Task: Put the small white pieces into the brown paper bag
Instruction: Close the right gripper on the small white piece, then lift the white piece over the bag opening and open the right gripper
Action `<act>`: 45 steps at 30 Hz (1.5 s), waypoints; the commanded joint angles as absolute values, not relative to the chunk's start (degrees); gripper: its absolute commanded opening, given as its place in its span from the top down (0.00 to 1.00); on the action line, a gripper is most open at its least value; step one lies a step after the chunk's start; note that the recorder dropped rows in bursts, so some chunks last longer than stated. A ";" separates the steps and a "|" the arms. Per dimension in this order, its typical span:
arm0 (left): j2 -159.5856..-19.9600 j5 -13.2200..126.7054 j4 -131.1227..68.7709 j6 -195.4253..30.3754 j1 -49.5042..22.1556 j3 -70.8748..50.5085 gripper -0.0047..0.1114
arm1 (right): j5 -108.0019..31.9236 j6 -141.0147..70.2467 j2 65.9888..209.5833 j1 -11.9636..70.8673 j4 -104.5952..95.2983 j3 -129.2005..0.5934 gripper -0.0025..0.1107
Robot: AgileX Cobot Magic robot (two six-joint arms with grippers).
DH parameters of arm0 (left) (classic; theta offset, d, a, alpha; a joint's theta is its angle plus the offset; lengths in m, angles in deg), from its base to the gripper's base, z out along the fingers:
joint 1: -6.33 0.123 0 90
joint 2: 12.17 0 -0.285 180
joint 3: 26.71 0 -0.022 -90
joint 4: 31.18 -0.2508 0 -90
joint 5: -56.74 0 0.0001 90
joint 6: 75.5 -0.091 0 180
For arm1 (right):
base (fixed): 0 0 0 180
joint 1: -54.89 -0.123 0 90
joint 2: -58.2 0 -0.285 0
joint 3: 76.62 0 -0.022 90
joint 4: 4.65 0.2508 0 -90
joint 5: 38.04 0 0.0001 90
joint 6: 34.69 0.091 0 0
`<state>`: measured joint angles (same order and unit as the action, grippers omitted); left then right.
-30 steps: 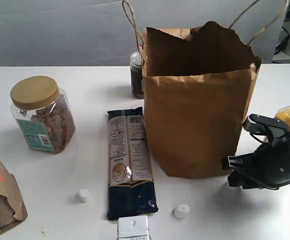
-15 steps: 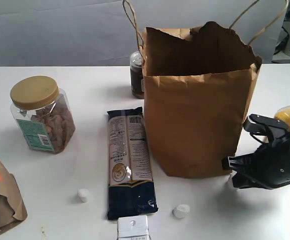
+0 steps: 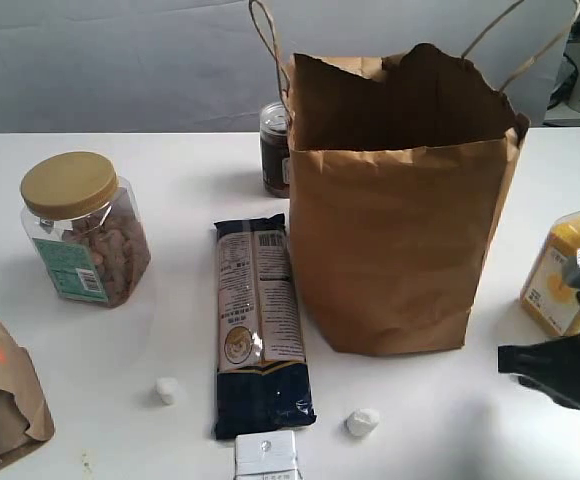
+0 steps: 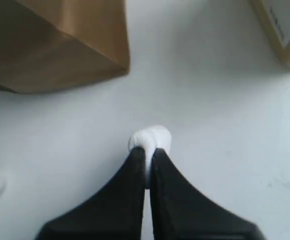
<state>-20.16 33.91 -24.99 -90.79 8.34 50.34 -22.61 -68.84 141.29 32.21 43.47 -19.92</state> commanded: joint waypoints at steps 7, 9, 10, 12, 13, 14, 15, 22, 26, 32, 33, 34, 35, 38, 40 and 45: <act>-19.96 34.28 -24.49 -90.66 7.89 50.51 0.96 | -8.12 -69.87 108.53 32.00 49.02 -18.87 0.98; -19.96 34.28 -24.49 -90.66 7.89 50.51 0.96 | -5.42 -72.67 103.15 32.00 54.10 -18.87 0.98; -19.96 34.28 -24.49 -90.66 7.89 50.51 0.96 | -4.51 -74.97 100.37 32.00 57.73 -18.87 0.98; -19.96 34.28 -24.49 -90.66 7.89 50.51 0.96 | -4.00 -79.82 95.64 32.00 65.78 -18.87 0.98; -19.96 34.28 -24.49 -90.66 7.89 50.51 0.96 | -4.00 -82.94 93.84 32.00 70.41 -18.87 0.98; -19.96 34.28 -24.49 -90.66 7.89 50.51 0.96 | -4.20 -85.36 92.75 32.00 74.02 -18.87 0.98; -19.96 34.28 -24.49 -90.66 7.89 50.51 0.96 | -4.20 -88.36 91.99 32.00 78.06 -19.14 0.98; -19.96 34.28 -24.49 -90.66 7.89 50.51 0.96 | -4.35 -90.96 98.14 32.00 77.06 -27.98 0.98; -19.96 34.28 -24.49 -90.66 7.89 50.51 0.96 | -3.77 -90.96 107.60 32.00 74.17 -34.36 0.98; -19.96 34.28 -24.49 -90.66 7.89 50.51 0.96 | -0.03 -90.96 125.79 32.00 70.96 -45.42 0.98; -19.96 34.28 -24.49 -90.66 7.89 50.51 0.96 | -0.02 -90.96 127.93 32.00 70.96 -46.84 0.98; -19.96 34.28 -24.49 -90.66 7.89 50.51 0.96 | -0.02 -90.96 129.88 32.00 70.96 -48.17 0.98; -19.96 34.28 -24.49 -90.66 7.89 50.51 0.96 | -0.02 -90.96 131.29 32.00 70.96 -49.43 0.98; -19.96 34.28 -24.49 -90.66 7.89 50.51 0.96 | 0.36 -90.96 135.33 32.00 70.71 -52.64 0.96; -19.96 34.28 -24.49 -90.66 7.89 50.51 0.96 | 1.69 -90.34 139.03 32.00 70.08 -55.68 0.82; -19.96 34.28 -24.49 -90.66 7.89 50.51 0.96 | 1.43 -88.27 141.11 30.47 65.46 -57.24 0.61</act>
